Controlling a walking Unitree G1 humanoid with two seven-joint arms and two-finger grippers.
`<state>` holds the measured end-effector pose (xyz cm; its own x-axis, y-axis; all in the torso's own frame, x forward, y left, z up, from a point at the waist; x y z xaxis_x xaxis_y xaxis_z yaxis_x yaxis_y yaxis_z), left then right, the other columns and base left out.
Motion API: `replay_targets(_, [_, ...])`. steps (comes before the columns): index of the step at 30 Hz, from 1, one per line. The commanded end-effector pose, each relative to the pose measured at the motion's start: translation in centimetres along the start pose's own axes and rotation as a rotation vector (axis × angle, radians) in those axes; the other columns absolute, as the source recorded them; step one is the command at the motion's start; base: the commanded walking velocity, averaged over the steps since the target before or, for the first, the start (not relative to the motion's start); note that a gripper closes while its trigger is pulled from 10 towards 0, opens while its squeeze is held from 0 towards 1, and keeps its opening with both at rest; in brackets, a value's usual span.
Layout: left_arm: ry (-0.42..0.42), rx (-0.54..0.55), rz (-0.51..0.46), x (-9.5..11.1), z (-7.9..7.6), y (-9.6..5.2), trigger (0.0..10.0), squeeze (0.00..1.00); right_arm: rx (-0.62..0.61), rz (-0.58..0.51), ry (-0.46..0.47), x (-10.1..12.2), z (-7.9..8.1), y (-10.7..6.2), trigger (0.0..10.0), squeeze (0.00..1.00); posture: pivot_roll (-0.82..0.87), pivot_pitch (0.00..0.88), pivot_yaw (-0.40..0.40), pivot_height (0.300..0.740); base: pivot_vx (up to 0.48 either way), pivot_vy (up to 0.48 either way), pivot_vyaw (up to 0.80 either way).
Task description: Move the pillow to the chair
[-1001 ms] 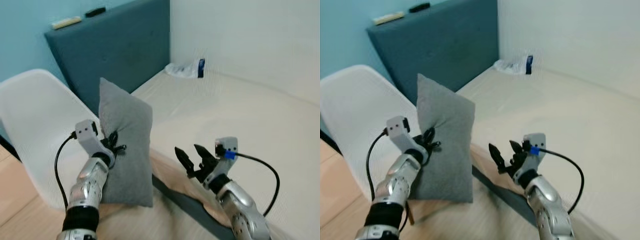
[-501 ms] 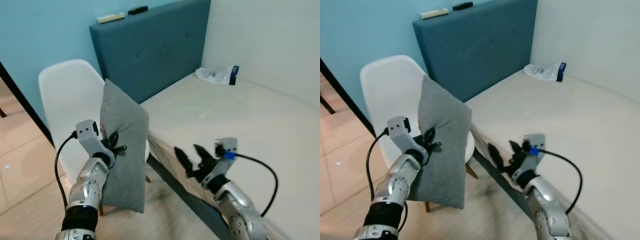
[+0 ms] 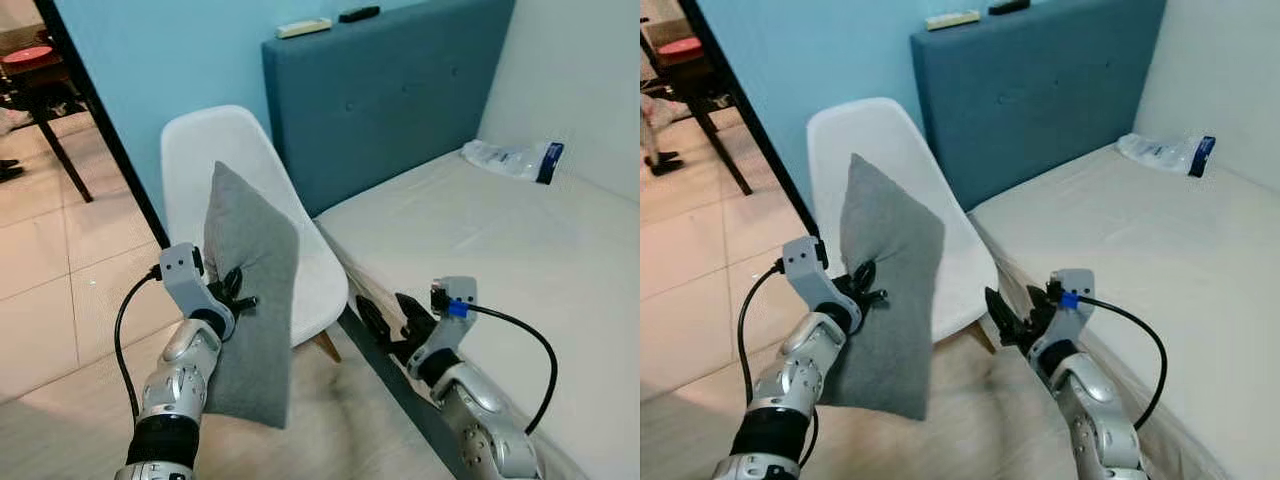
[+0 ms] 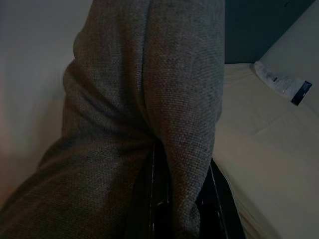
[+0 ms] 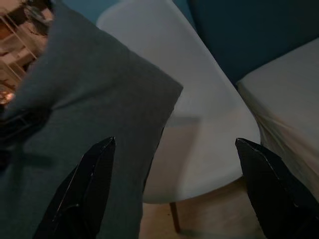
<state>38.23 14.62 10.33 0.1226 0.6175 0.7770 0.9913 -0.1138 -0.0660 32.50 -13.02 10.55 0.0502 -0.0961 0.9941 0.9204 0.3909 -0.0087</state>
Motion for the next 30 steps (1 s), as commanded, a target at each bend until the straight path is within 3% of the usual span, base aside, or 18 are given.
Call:
replay_targets(1, [0.005, -0.011, -0.038, 0.9, -0.3, 0.2, 10.0, 0.00, 0.022, -0.006, 0.006, -0.1, 0.4, -0.3, 10.0, 0.00, -0.12, 0.101, 0.056, 0.740, 0.000, -0.472, 0.00])
replay_targets(24, [-0.017, 0.019, -0.044, 0.7, -0.1, 0.4, 10.0, 0.00, -0.013, 0.016, -0.020, -0.3, -0.2, -0.4, 10.0, 0.00, -0.13, 0.102, 0.054, 0.740, 0.000, 0.000, 0.79])
replay_targets(30, [-0.014, 0.008, -0.046, 0.7, -0.3, 0.5, 10.0, 0.00, -0.079, 0.087, -0.039, -1.5, -1.3, -0.1, 10.0, 0.00, -0.13, 0.094, 0.052, 0.740, 0.000, 0.000, 0.00])
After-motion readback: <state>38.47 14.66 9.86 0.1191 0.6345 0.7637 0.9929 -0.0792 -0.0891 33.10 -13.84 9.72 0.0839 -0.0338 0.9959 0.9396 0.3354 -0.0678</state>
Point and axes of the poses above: a point about 5 cm out from each wrist's last joint towards the gripper, its own y axis pointing out of the wrist towards the gripper, its own x axis along the axis of the wrist's last joint, z = x × y, the point moved 5 cm from there along y, pointing out of the wrist towards the gripper, and after that the axes turned 12 degrees about -y, right-handed, at the moved point
